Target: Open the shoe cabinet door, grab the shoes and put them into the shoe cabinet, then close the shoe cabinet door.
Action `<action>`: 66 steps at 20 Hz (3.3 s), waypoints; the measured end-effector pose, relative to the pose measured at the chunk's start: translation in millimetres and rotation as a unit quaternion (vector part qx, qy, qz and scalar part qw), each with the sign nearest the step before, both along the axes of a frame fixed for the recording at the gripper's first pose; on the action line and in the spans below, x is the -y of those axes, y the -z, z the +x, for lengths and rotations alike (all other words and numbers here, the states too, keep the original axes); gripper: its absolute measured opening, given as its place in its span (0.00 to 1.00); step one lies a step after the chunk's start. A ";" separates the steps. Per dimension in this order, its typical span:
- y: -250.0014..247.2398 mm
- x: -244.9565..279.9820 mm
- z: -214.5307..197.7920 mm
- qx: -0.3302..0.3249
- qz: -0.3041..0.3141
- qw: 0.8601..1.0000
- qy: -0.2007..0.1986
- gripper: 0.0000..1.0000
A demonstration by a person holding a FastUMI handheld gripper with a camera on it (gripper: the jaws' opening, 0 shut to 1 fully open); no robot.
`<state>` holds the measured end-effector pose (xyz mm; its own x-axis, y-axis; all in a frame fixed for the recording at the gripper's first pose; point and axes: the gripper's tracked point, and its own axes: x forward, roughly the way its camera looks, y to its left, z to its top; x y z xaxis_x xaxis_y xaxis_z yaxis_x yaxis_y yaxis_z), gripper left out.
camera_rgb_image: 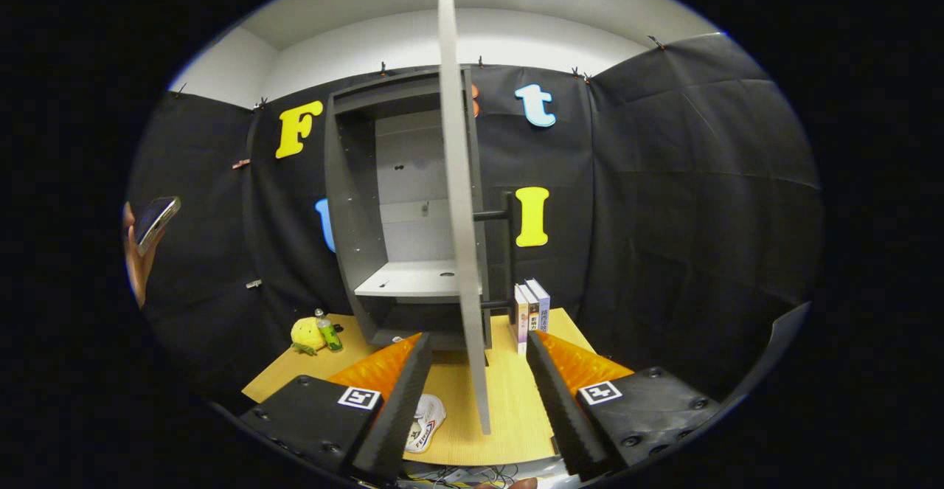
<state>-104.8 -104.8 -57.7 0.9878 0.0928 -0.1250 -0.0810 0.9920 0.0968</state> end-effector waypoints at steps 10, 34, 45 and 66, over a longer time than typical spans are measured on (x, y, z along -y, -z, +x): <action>101.1 -117.2 3.0 -0.117 0.011 0.993 -0.032 0.99; 439.2 -203.3 119.5 -0.305 0.031 0.952 0.007 0.59; 455.0 -190.0 165.5 -0.247 0.018 0.967 0.053 0.38; 312.3 -147.2 170.8 -0.160 0.021 0.986 0.043 0.08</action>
